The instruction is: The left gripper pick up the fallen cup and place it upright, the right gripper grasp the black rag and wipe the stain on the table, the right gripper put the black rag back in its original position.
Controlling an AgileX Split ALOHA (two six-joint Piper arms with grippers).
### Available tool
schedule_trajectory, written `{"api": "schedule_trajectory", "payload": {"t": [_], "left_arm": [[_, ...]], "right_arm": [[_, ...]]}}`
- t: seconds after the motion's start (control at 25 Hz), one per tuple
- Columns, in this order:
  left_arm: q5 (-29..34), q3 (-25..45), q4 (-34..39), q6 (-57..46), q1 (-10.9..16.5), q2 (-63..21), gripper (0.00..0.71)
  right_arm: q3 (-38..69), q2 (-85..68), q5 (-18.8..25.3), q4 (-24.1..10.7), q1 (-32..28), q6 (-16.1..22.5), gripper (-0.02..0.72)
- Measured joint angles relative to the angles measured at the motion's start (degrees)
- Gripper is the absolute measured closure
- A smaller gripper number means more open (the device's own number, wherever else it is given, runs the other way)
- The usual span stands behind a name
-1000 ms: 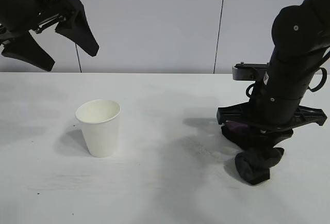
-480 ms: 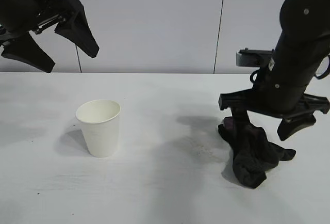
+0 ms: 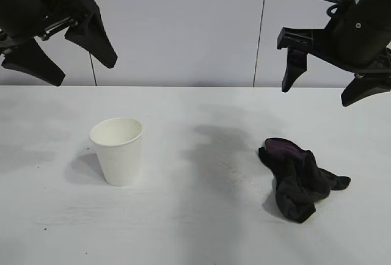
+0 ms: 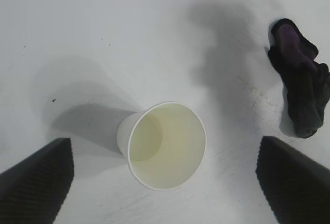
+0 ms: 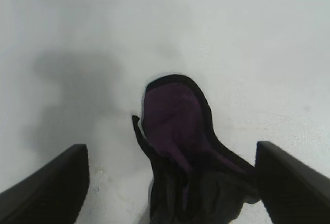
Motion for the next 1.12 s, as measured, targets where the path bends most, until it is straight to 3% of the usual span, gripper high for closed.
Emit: {"api": "schedule_trajectory", "payload": {"t": [0.24, 1.12], "left_arm": [[0.00, 0.00, 0.00, 0.00, 0.00, 0.00, 0.016], [-0.09, 0.00, 0.00, 0.00, 0.00, 0.00, 0.016]], "right_arm": [[0.00, -0.14, 0.12, 5.65, -0.13, -2.86, 0.096], [0.00, -0.44, 1.20, 6.89, -0.13, -4.01, 0.096]]}}
